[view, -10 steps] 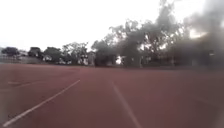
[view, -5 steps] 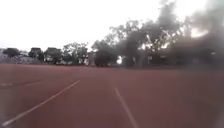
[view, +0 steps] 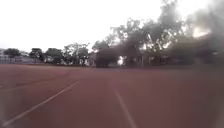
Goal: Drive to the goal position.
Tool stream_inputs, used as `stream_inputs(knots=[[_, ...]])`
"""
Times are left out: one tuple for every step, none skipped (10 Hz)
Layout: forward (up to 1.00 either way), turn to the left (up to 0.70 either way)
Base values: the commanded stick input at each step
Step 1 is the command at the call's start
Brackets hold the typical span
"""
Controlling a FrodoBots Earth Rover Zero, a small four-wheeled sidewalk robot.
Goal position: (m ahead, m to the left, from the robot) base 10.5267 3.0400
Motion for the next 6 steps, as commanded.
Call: stream_inputs(knots=[[0.7,0.03],[0.7,0.02],[0.7,0.03],[0.7,0.02],[0.7,0.04],[0.7,0.1]])
